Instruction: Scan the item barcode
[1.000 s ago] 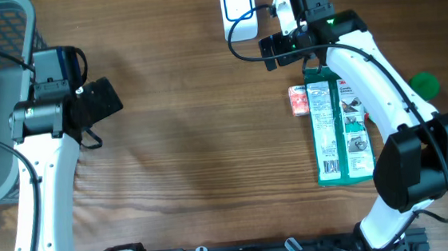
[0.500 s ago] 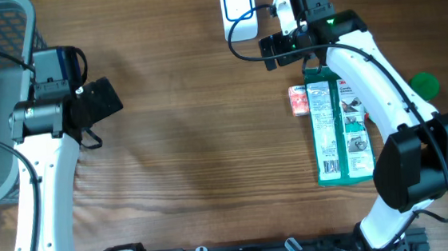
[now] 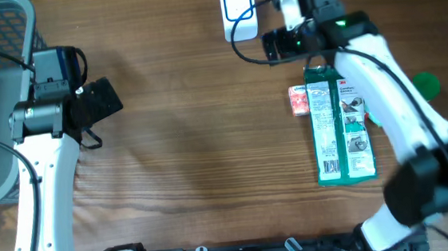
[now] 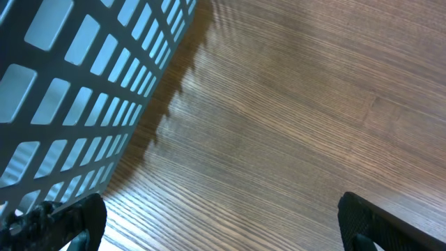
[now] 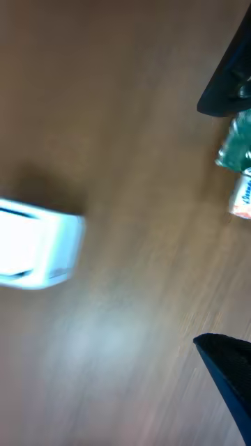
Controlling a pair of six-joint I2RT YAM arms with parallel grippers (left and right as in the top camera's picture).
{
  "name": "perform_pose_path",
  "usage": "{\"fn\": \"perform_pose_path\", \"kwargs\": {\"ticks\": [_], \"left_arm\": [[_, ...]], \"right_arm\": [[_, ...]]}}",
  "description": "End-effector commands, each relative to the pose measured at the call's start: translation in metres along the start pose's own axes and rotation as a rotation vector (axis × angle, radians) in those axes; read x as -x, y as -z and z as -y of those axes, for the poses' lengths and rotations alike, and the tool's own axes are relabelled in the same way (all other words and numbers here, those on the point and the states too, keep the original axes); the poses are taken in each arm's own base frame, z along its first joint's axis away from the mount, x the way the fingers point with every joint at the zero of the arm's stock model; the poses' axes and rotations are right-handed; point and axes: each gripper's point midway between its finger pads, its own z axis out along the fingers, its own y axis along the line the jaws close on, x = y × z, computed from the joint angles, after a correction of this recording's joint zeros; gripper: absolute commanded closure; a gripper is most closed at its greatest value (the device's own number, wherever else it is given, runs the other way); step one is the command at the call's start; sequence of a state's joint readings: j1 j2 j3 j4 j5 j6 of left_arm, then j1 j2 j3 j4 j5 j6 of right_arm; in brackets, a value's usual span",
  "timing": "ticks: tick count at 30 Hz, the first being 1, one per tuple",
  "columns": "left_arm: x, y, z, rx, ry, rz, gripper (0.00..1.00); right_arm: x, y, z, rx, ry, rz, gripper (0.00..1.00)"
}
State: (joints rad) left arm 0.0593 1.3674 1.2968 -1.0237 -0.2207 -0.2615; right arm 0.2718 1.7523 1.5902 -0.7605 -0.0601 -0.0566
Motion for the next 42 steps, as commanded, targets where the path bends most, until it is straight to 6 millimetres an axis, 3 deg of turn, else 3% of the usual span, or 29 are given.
{"fn": "perform_pose_path", "kwargs": {"ticks": [1, 4, 7, 11, 12, 13, 20, 23, 26, 31, 37, 42], "left_arm": [[0.007, 0.007, -0.004, 0.008, 0.019, 0.031, 0.0], [0.007, 0.007, -0.004, 0.008, 0.019, 0.031, 0.0], [0.007, 0.007, -0.004, 0.008, 0.019, 0.031, 0.0], [0.007, 0.007, -0.004, 0.008, 0.019, 0.031, 0.0], [0.007, 0.007, -0.004, 0.008, 0.019, 0.031, 0.0], [0.007, 0.007, -0.004, 0.008, 0.019, 0.031, 0.0], [0.007, 0.007, -0.004, 0.008, 0.019, 0.031, 0.0], [0.007, 0.007, -0.004, 0.008, 0.019, 0.031, 0.0], [0.007, 0.007, -0.004, 0.008, 0.019, 0.031, 0.0], [0.007, 0.007, -0.004, 0.008, 0.019, 0.031, 0.0], [0.007, 0.007, -0.004, 0.008, 0.019, 0.031, 0.0], [0.007, 0.007, -0.004, 0.008, 0.019, 0.031, 0.0]], "right_arm": [[0.051, 0.13, -0.007, -0.006, 0.016, 0.326, 0.0], [0.057, 0.209, -0.009, -0.026, 0.026, 0.498, 0.0], [0.047, 0.294, -0.014, -0.04, 0.036, 0.677, 0.0], [0.005, 0.374, -0.013, -0.097, 0.023, 0.813, 0.0], [-0.021, 0.397, -0.013, -0.111, 0.017, 0.836, 0.0], [-0.036, 0.407, -0.014, -0.111, 0.017, 0.84, 0.0], [-0.12, 0.411, -0.019, -0.101, -0.02, 0.78, 0.0], [-0.144, 0.396, -0.017, -0.123, -0.031, 0.812, 0.0], [-0.155, 0.377, -0.014, -0.149, -0.041, 0.856, 0.0], [-0.151, 0.339, -0.007, -0.178, -0.03, 1.004, 0.0], [-0.125, 0.341, -0.003, -0.203, 0.004, 1.371, 0.0], [-0.122, 0.321, 0.0, -0.211, 0.017, 1.493, 0.0]]}}
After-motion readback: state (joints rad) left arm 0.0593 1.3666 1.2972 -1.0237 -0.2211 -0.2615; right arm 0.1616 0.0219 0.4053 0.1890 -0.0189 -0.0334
